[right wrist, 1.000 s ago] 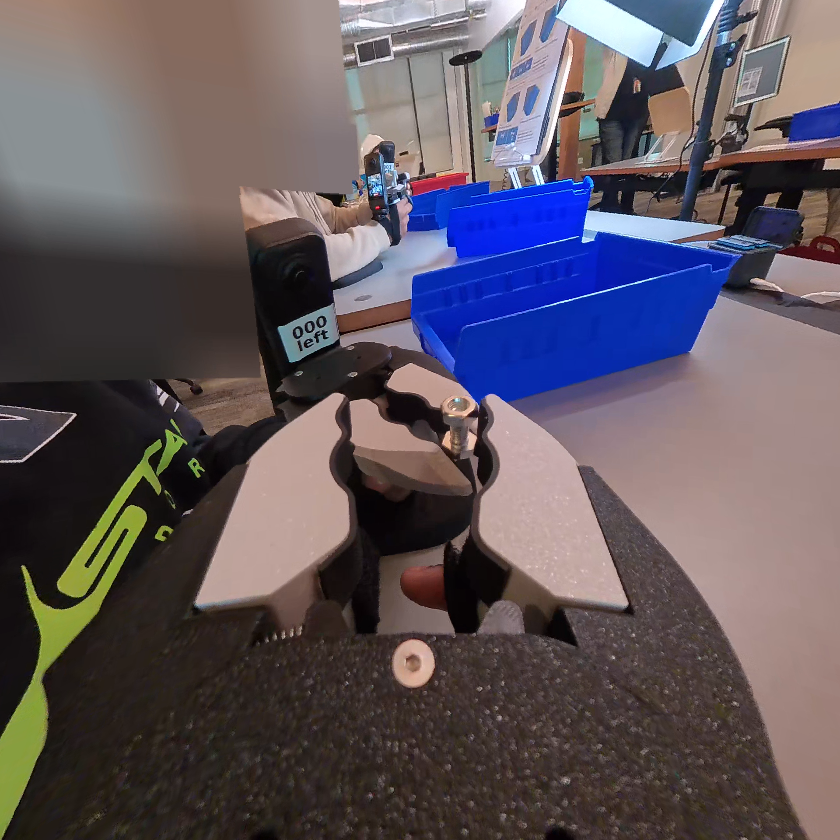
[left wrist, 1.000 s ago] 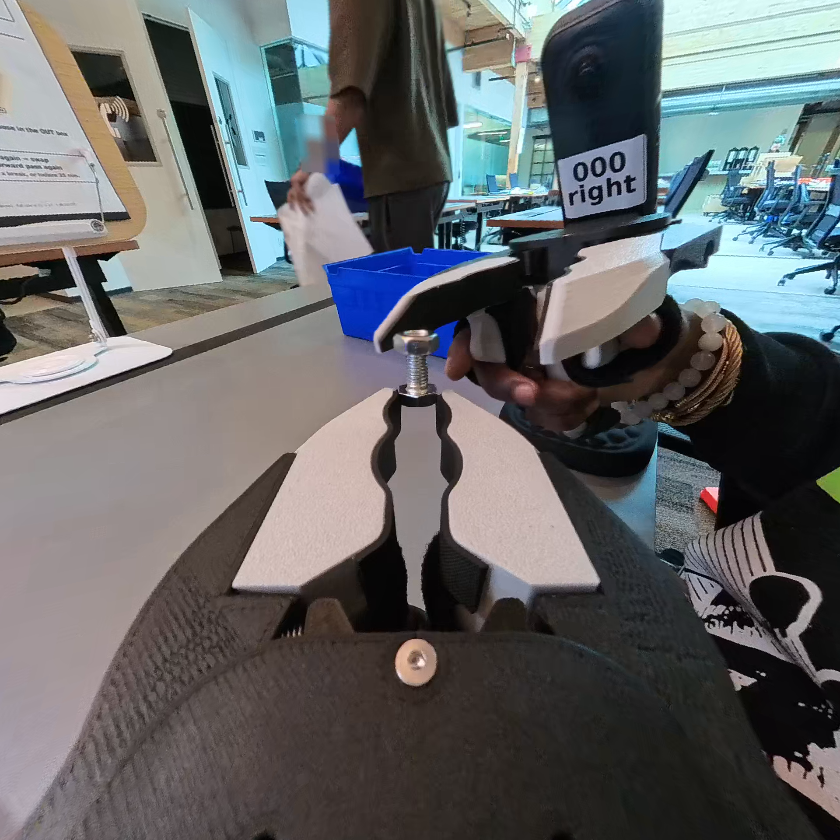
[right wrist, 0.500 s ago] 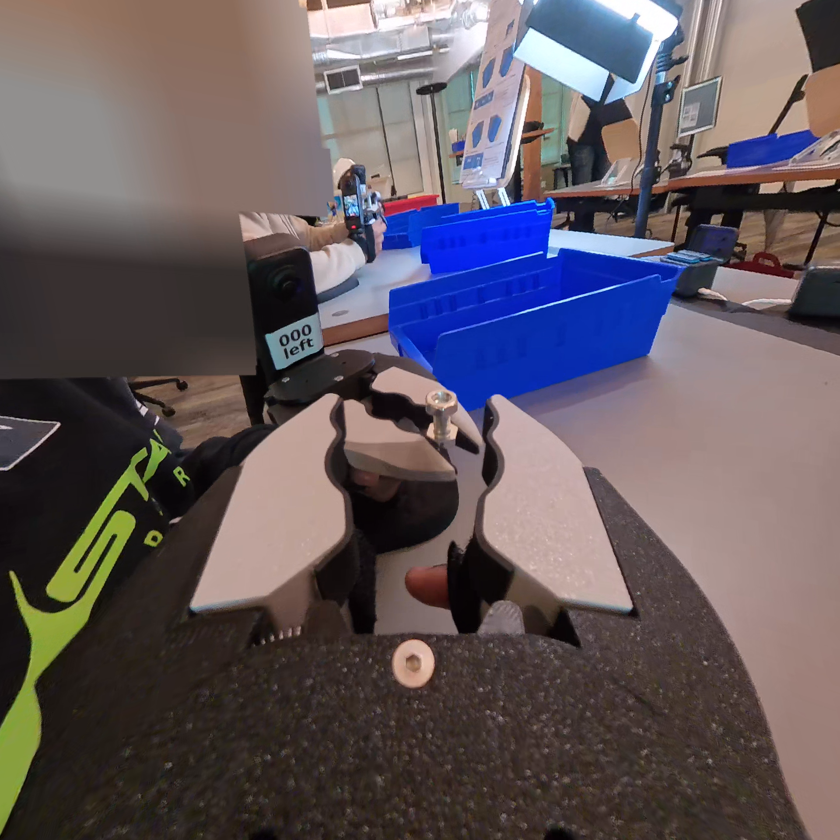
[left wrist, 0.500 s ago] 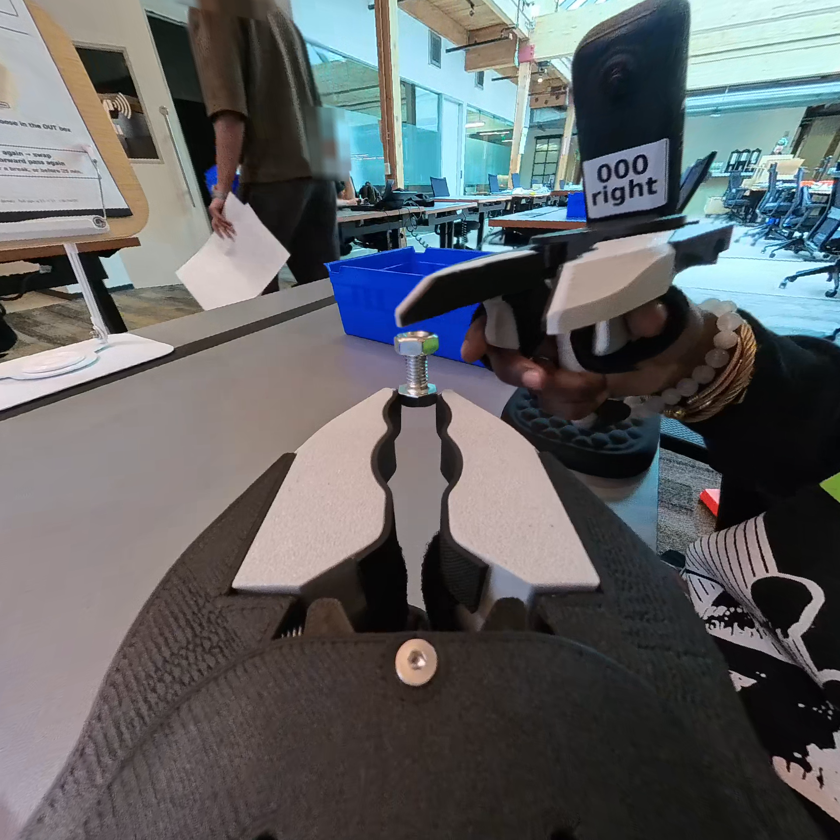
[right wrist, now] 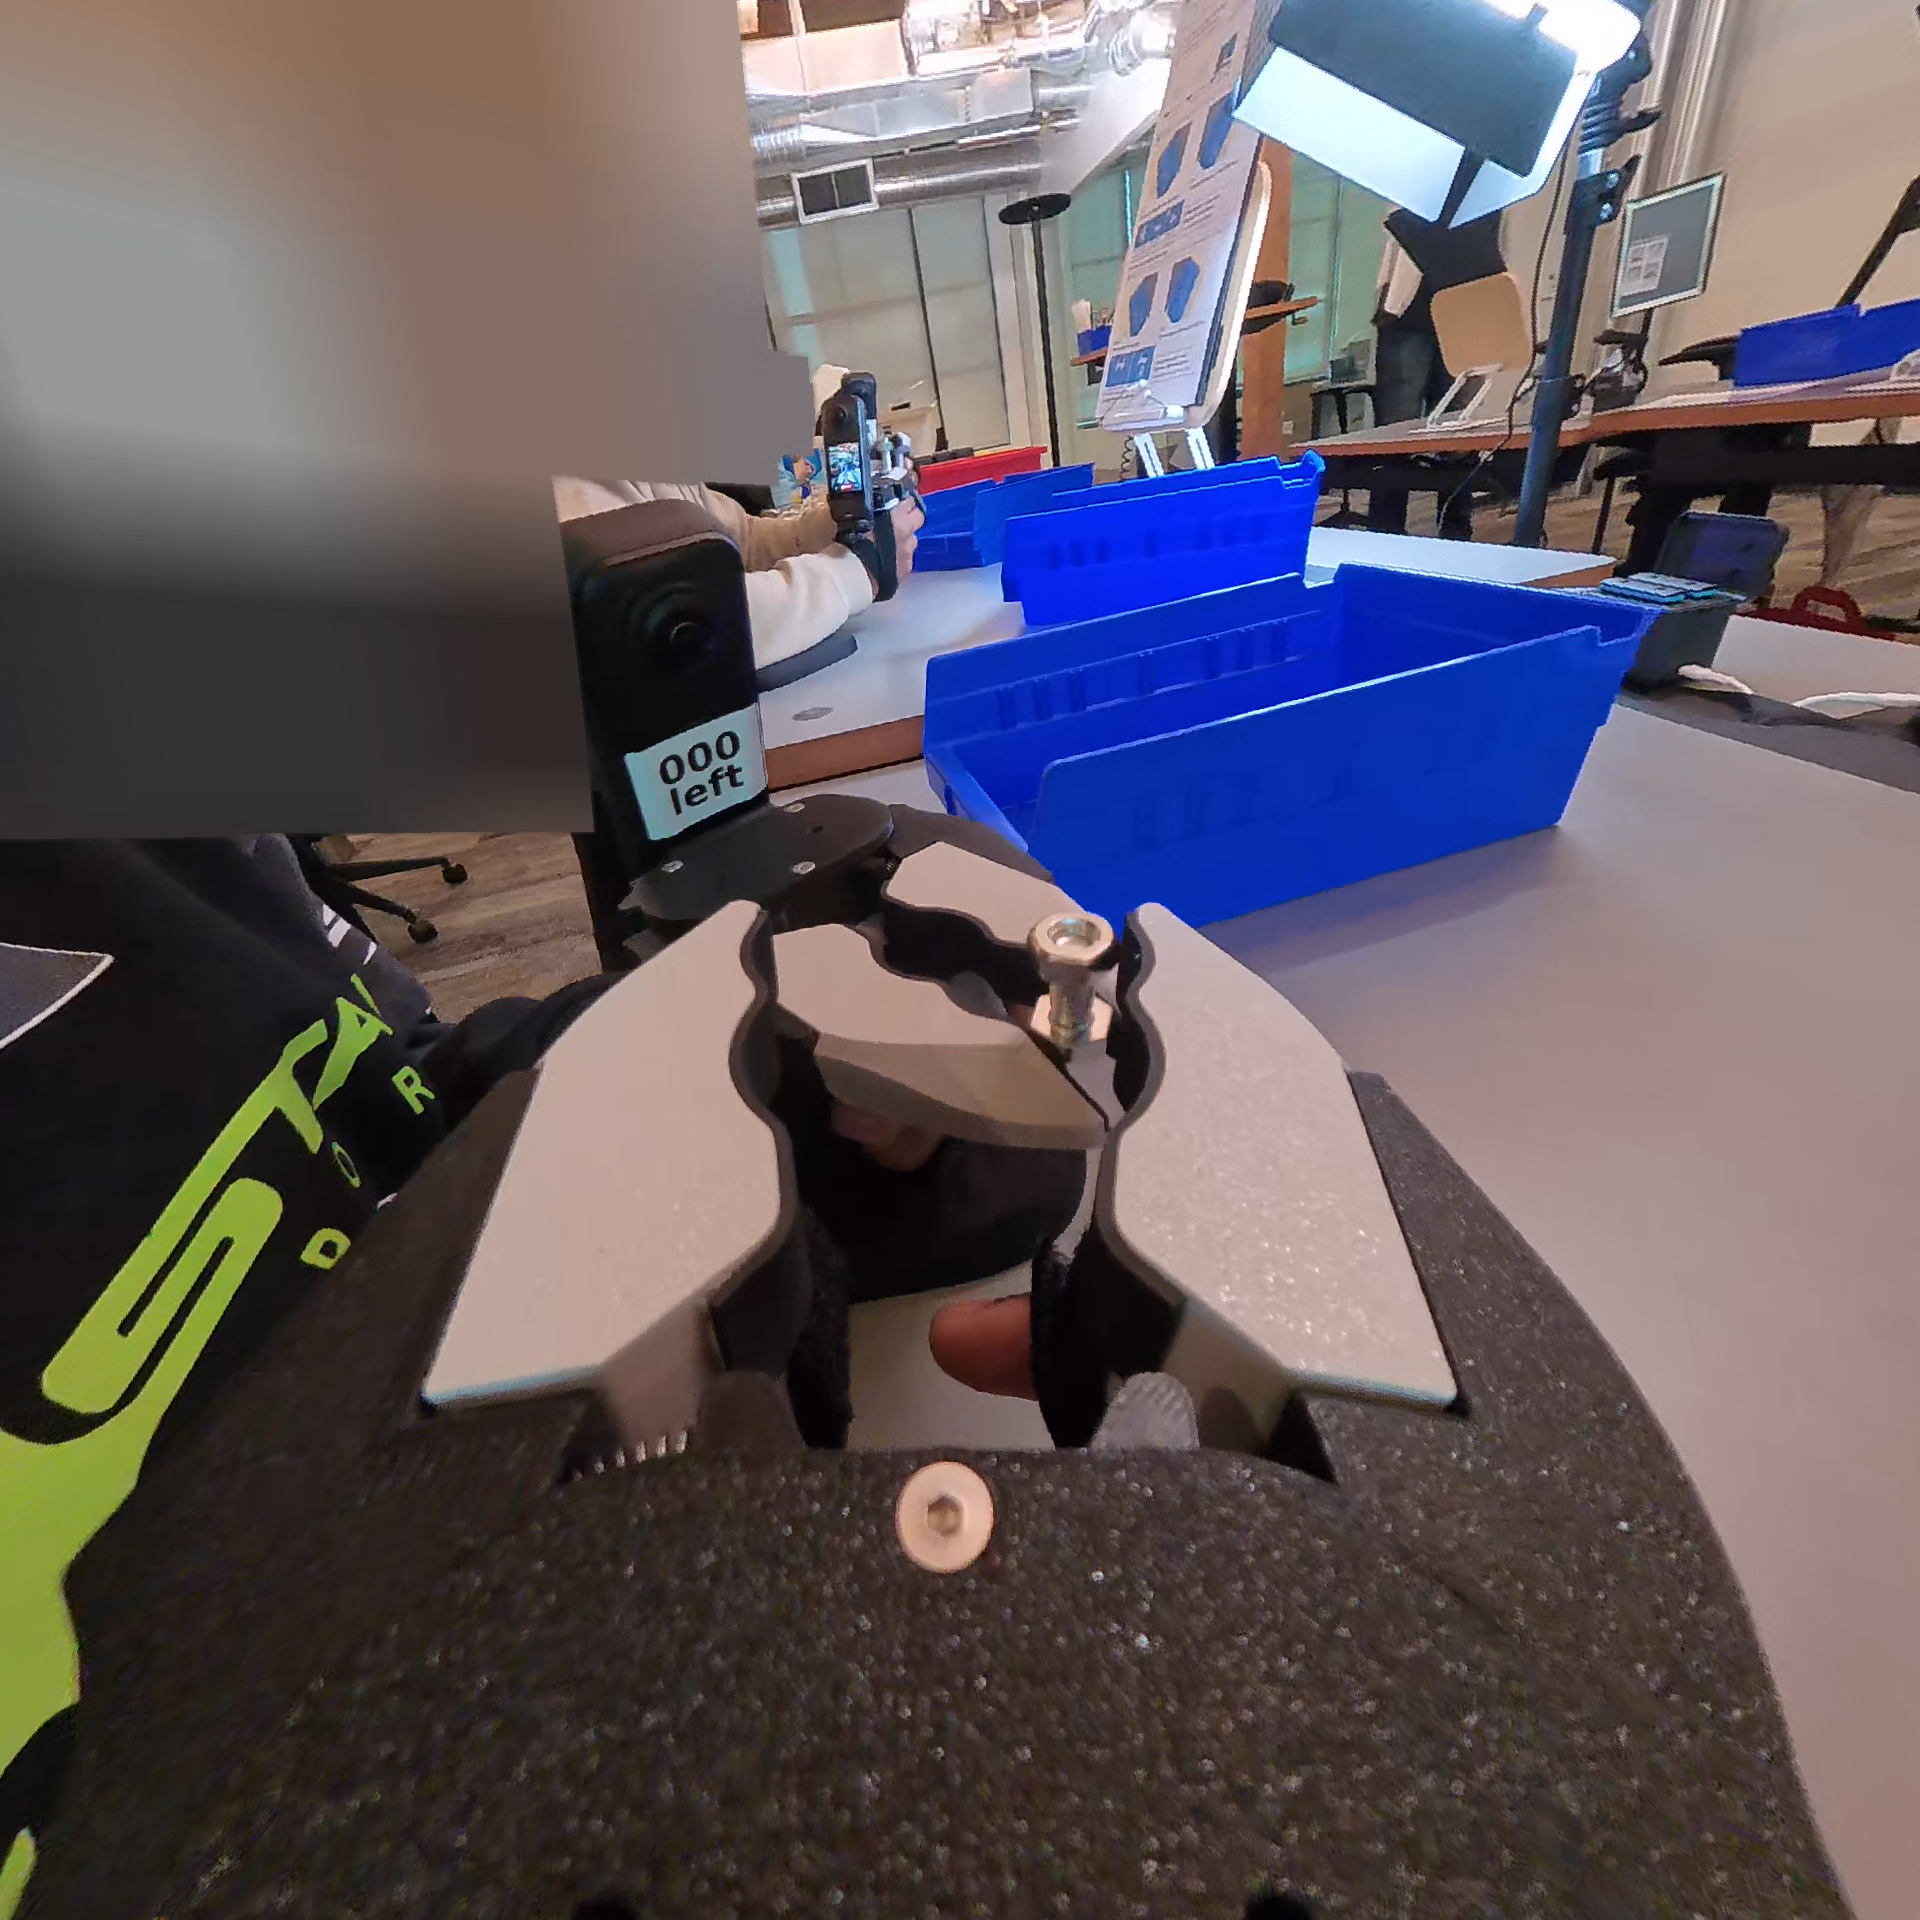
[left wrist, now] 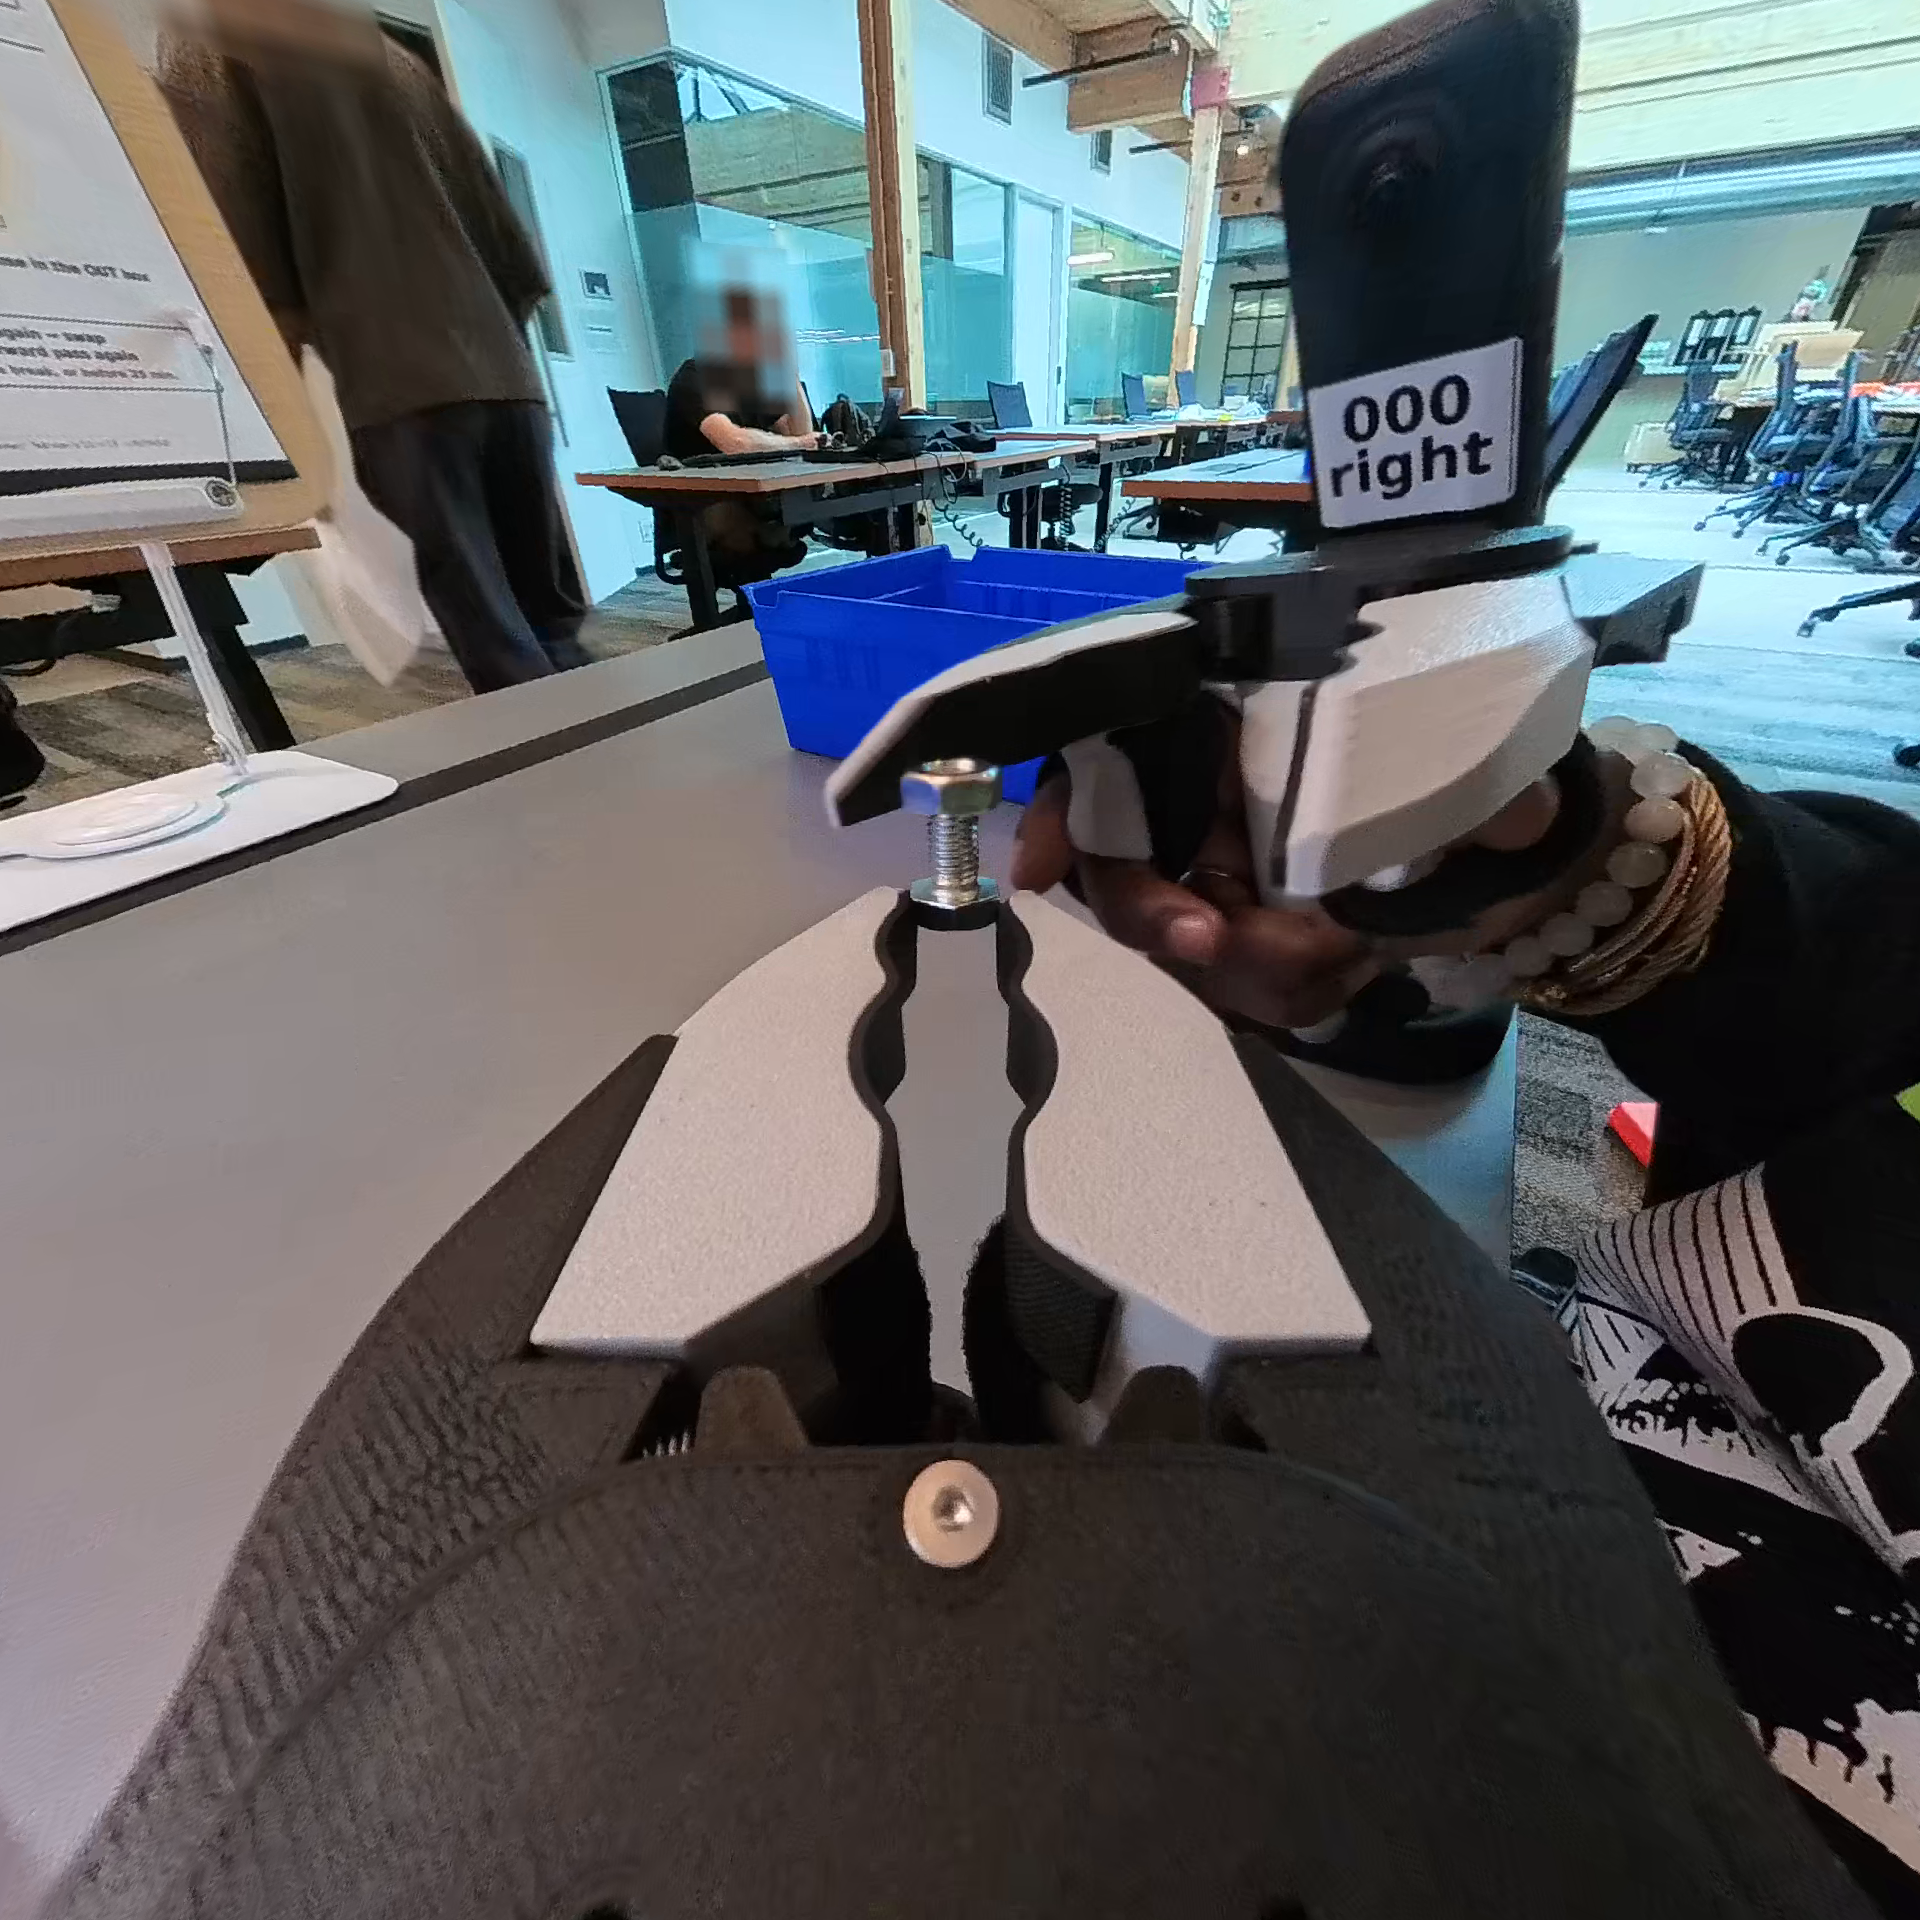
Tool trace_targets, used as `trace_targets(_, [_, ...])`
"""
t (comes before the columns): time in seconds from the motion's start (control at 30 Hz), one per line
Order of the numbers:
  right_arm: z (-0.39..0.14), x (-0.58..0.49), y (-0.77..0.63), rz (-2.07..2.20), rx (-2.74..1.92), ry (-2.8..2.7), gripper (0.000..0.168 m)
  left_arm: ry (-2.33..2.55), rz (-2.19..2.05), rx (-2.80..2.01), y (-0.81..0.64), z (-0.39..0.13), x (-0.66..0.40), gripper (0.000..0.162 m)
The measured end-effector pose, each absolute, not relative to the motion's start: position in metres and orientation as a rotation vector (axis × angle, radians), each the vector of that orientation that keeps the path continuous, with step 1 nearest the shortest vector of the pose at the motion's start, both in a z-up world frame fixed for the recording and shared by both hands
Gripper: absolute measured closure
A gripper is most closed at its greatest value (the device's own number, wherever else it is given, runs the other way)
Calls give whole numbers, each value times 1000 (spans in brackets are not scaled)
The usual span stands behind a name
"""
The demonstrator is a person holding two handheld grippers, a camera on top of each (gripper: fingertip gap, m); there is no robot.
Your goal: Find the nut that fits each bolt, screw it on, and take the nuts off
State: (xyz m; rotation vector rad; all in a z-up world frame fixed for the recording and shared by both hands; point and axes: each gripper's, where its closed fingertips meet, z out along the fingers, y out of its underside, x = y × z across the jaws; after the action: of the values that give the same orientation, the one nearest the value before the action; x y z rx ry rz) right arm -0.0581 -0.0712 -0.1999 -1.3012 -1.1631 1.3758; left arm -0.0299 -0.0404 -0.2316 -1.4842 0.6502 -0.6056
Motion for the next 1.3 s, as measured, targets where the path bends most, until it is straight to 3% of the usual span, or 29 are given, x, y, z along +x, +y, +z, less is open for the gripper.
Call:
trace_targets(0.17, [-201,-45,-71,1357,-1314,-1135,113,645,-605,-1484,-40,-231,-31,147])
trace_targets(0.27, [-199,-36,-72,1375,-1291,-1127,135,639,-610,-1485,-40,-231,-31,147])
trace_targets(0.33, [-196,-33,-66,1373,-1287,-1085,135,644,-608,-1485,-40,-232,-31,147])
trace_targets(0.47, [-198,-44,-58,1363,-1293,-1059,106,665,-598,-1484,-41,-233,-29,147])
trace_targets(0.6, [-202,-63,-63,1347,-1278,-1119,102,682,-596,-1488,-42,-234,-27,147])
trace_targets(1.03, [-205,-47,-68,1318,-1294,-1107,116,660,-603,-1493,-40,-234,-29,147])
trace_targets(1.17, [-203,-35,-75,1341,-1265,-1118,138,651,-608,-1494,-40,-234,-30,147])
trace_targets(1.3, [-200,-31,-67,1314,-1256,-1074,135,657,-603,-1491,-40,-234,-30,147])
